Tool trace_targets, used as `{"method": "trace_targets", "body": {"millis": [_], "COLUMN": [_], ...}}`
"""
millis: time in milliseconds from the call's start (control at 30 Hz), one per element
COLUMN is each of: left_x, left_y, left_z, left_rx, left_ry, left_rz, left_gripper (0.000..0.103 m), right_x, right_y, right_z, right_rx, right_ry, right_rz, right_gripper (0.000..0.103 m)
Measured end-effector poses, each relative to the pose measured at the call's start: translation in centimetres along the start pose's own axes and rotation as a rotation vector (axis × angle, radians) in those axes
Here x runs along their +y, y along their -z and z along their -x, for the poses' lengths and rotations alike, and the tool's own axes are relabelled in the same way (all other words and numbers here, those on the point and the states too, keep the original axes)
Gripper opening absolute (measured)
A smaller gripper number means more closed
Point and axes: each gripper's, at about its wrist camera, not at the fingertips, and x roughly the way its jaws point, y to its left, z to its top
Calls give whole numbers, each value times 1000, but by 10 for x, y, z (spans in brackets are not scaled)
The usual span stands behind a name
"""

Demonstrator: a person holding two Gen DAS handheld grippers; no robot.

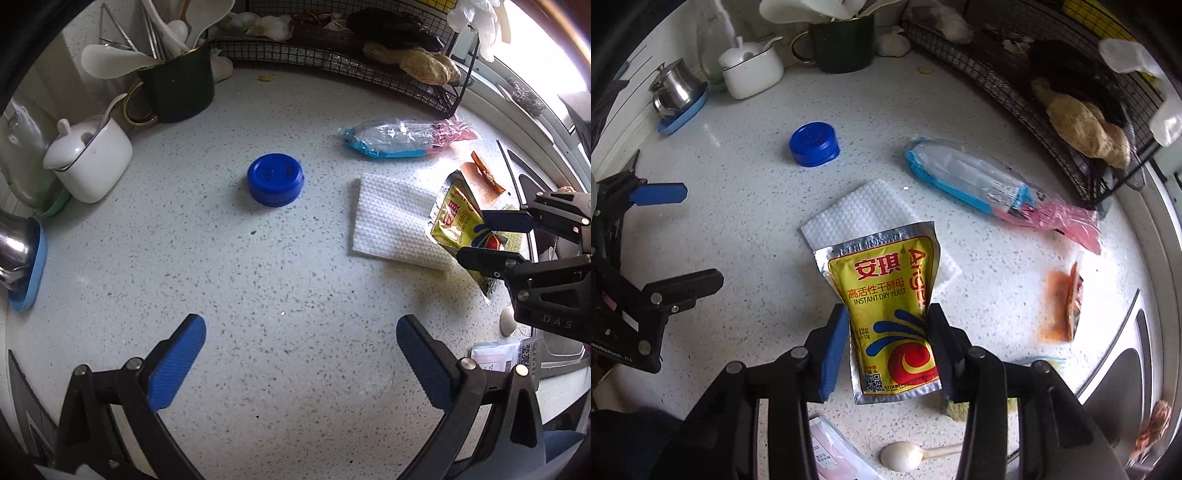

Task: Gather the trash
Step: 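Grasp the yellow Angel yeast sachet with the right tool and lift it, then grasp the white cloth wipe with the left tool and lift it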

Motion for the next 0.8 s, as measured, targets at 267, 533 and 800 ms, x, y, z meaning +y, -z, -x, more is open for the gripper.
{"method": "trace_targets", "body": {"millis": [267,533,800], "left_x": [-31,-65,-89], "left_y": [-39,-65,-78], "left_z": [-18,-53,-77], "left_rx": [9,88,117], "left_ry": [55,127,101], "left_rz": [-113,-207,-249], "left_gripper": [103,103,101], "right_x": [-39,-65,-92], "right_y": [19,27,66], "right_z": [26,41,34], "right_rx": [-59,-91,-76], "right_ry": [23,65,57], "right_rz": [-255,-372,-448], "right_gripper": [41,41,41]}}
